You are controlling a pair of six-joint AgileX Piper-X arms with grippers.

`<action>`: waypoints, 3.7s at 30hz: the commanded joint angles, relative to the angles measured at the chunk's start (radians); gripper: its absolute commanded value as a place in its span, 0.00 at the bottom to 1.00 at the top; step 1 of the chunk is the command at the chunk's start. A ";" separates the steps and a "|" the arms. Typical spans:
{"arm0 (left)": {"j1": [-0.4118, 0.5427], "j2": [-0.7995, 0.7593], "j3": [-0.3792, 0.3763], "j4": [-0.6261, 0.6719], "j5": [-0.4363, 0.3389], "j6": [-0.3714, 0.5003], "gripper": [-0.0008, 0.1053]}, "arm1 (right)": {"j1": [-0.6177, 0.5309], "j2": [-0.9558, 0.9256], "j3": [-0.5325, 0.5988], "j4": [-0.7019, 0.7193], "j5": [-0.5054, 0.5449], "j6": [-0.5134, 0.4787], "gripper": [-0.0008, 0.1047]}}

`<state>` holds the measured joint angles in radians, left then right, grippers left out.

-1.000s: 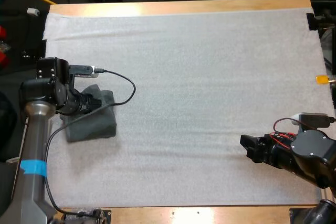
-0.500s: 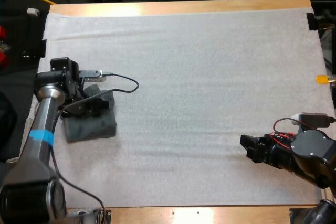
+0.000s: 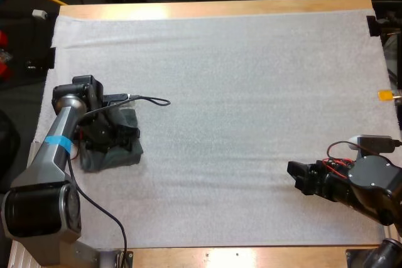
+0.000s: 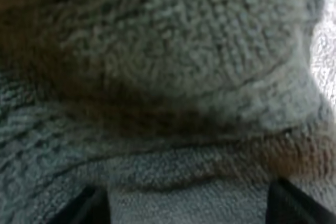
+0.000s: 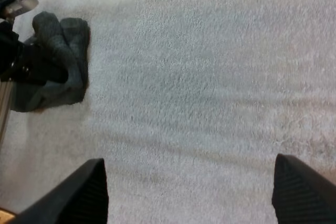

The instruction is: Pick towel from pile, fold and stack

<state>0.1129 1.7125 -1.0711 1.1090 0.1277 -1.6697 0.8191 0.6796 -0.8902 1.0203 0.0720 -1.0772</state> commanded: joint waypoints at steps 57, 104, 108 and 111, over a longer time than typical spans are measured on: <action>-0.005 -0.057 -0.168 -0.106 0.131 -0.084 0.58 | 0.002 -0.001 -0.002 0.009 0.006 0.056 0.62; -0.076 -0.858 -0.168 0.256 0.043 0.033 0.58 | -0.795 -0.003 -0.002 0.089 -0.202 -0.560 0.62; -0.146 -0.868 -0.166 0.285 -0.070 0.062 0.58 | -0.806 -0.022 -0.002 0.106 -0.178 -0.561 0.62; -0.165 -0.886 -0.162 0.301 -0.102 0.068 0.58 | -0.806 -0.045 -0.002 0.131 -0.156 -0.574 0.62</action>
<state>-0.0472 0.8382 -1.2310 1.3994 0.0487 -1.6087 0.0168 0.6424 -0.8902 1.1443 -0.0866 -1.6381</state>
